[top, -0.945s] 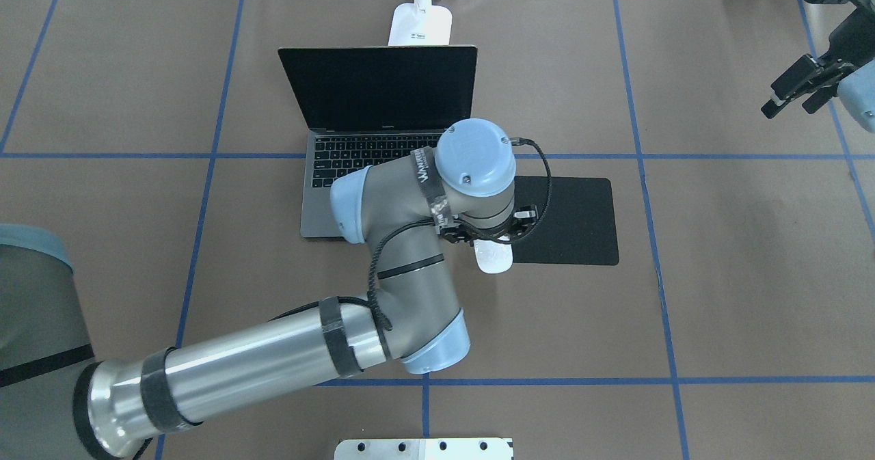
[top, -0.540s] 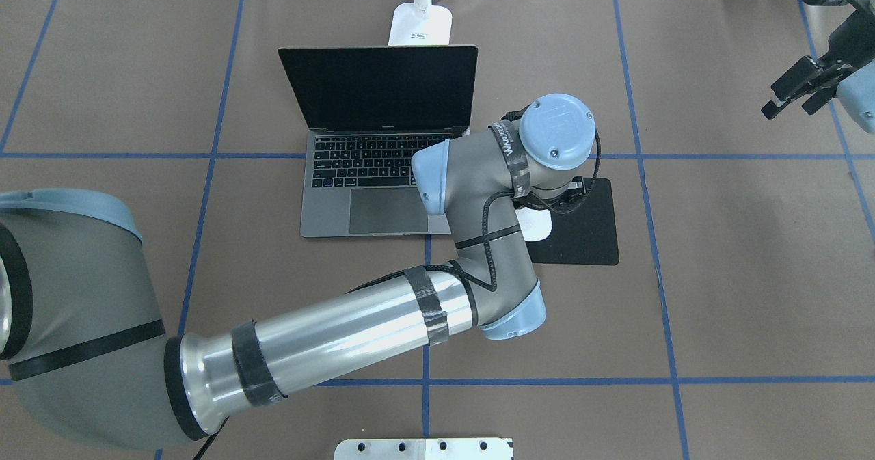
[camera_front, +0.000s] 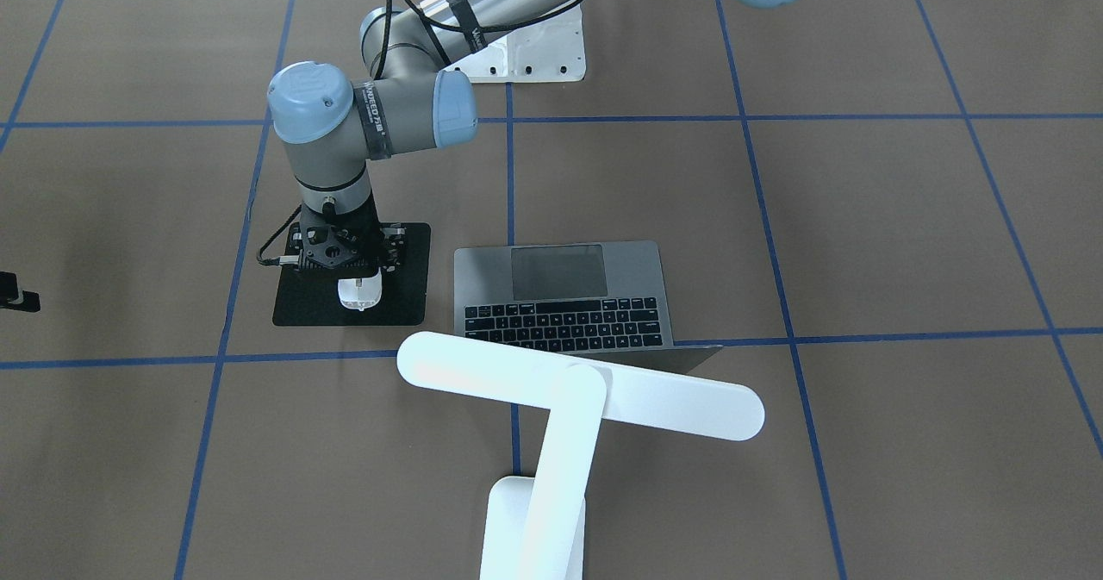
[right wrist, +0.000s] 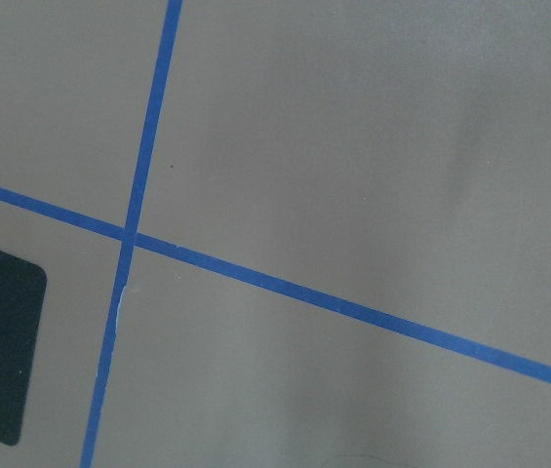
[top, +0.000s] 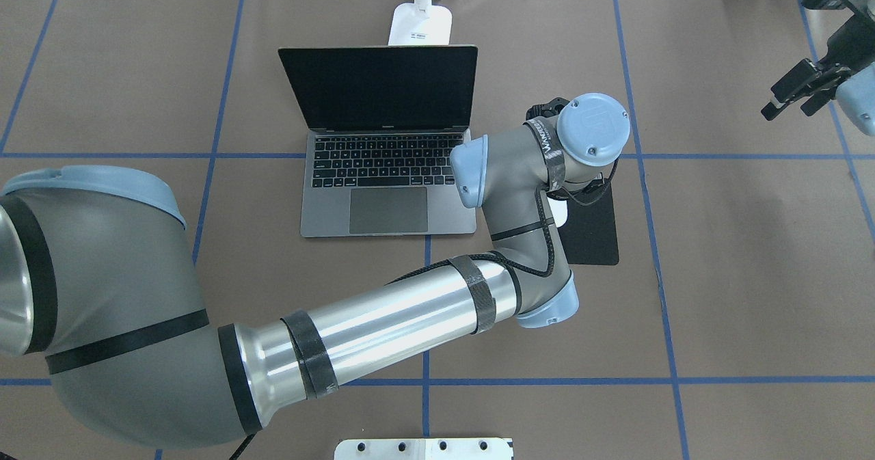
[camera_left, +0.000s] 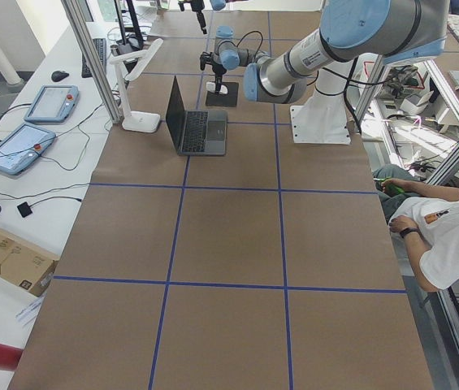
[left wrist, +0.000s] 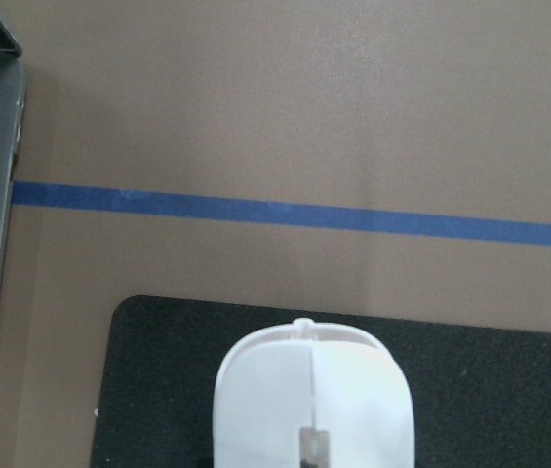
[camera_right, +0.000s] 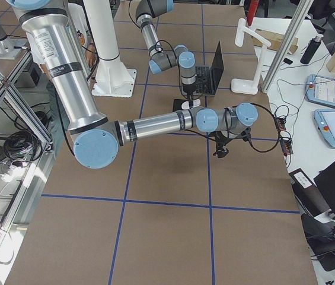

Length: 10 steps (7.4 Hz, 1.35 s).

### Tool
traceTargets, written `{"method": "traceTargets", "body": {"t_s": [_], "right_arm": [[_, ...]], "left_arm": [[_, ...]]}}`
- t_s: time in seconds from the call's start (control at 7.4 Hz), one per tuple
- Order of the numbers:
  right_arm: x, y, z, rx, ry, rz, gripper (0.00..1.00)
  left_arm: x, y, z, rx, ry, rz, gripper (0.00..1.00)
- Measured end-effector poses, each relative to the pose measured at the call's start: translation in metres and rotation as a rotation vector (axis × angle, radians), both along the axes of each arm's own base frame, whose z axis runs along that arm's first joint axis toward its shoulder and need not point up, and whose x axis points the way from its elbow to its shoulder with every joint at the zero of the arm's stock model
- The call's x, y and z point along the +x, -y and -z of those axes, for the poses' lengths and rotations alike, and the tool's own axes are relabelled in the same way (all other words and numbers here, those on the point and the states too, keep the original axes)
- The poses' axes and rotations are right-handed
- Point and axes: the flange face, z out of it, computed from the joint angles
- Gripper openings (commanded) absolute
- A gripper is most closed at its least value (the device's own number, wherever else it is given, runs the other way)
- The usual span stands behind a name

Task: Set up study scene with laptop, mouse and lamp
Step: 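Move the white mouse with the left gripper over the black mouse pad, then lower the white mouse onto the mouse pad and open the left gripper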

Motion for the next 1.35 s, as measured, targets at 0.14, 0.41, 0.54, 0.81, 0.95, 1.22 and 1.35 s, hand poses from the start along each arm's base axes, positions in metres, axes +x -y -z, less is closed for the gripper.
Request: {"method": "traceTargets", "body": {"t_s": [0.14,0.41,0.54,0.81,0.95,1.22,1.35], "right_arm": [[0.0,0.0,0.0,0.0,0.002,0.0,1.0],[-0.001,0.0,0.002,-0.001,0.01,0.0,1.0],[-0.001,0.0,0.002,-0.002,0.012,0.0,1.0],[-0.001,0.0,0.002,-0.003,0.013,0.0,1.0],[-0.001,0.0,0.002,-0.003,0.013,0.0,1.0],[-0.001,0.0,0.002,-0.004,0.012,0.0,1.0],[-0.001,0.0,0.002,-0.004,0.012,0.0,1.0]], "left_arm": [[0.002,-0.002,0.001,-0.008,0.0,0.002,0.5],[0.007,-0.01,0.002,-0.026,-0.001,-0.001,0.51],[0.012,-0.016,0.001,-0.031,0.0,-0.009,0.52],[0.019,-0.027,-0.002,-0.04,0.006,-0.021,0.56],[0.022,-0.031,-0.004,-0.043,0.01,-0.026,0.57],[0.024,-0.034,-0.006,-0.046,0.012,-0.027,0.65],[0.025,-0.034,-0.007,-0.047,0.012,-0.026,0.71]]}}
